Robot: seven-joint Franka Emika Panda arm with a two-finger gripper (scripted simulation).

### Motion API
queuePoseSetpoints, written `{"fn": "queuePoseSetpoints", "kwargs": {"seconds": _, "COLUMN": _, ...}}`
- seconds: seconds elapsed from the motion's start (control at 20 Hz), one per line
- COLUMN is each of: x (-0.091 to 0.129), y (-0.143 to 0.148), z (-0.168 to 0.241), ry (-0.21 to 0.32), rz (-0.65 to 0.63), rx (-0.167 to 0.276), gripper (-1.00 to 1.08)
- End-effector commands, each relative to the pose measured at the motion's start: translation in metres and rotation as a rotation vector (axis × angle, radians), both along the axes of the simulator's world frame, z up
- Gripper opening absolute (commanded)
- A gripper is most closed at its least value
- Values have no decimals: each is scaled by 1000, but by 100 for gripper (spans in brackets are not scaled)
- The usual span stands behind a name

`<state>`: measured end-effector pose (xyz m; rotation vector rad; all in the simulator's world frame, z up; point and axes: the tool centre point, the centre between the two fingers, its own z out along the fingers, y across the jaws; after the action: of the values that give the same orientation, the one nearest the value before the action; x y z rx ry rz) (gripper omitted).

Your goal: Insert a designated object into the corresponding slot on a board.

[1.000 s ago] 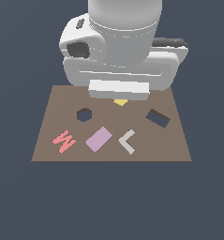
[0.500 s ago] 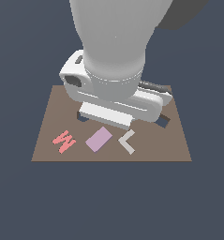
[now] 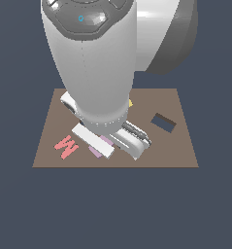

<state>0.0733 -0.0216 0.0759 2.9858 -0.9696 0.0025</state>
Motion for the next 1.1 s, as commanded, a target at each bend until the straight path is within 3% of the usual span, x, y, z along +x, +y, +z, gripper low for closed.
{"fn": "queuePoseSetpoints", "kwargs": {"seconds": 0.0, "x": 5, "y": -6, "z": -9, "ry": -1, "rz": -58, "rx": 1, "gripper": 100}}
{"fn": "queuePoseSetpoints", "kwargs": {"seconds": 0.4, "x": 12, "y": -16, "z": -25, "ry": 0, "rz": -157, "rx": 2, "gripper": 100}}
{"fn": "queuePoseSetpoints", "kwargs": {"seconds": 1.05, "x": 12, "y": -17, "z": -46, "ry": 1, "rz": -165, "rx": 3, "gripper": 100}}
